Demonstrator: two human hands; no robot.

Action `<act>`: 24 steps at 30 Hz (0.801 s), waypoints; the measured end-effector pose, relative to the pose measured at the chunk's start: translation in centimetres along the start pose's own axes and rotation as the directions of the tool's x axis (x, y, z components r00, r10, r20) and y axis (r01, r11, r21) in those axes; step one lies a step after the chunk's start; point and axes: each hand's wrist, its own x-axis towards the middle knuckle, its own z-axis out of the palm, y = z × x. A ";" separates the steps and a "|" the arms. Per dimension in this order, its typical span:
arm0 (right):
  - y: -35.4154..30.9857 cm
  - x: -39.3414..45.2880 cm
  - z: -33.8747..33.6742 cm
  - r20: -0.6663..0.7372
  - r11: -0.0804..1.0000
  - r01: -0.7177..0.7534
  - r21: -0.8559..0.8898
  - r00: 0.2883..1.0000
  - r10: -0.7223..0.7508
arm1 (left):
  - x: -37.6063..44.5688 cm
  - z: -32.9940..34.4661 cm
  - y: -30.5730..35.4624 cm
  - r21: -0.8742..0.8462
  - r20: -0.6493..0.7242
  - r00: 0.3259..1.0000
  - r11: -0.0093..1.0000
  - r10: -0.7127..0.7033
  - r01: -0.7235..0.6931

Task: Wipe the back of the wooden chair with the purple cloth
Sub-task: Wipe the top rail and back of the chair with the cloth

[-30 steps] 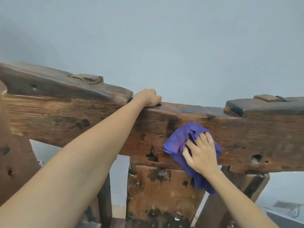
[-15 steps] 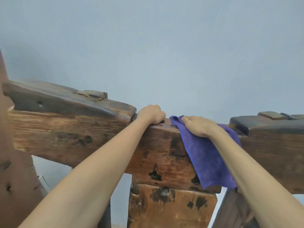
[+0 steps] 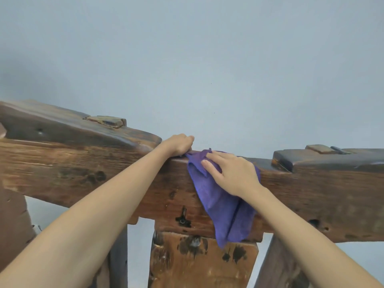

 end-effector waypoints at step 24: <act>-0.9 12.9 3.9 0.683 0.915 -0.386 0.116 0.700 0.209 | -8.6 -5.9 -9.1 0.538 -0.657 0.696 0.827 0.289 0.164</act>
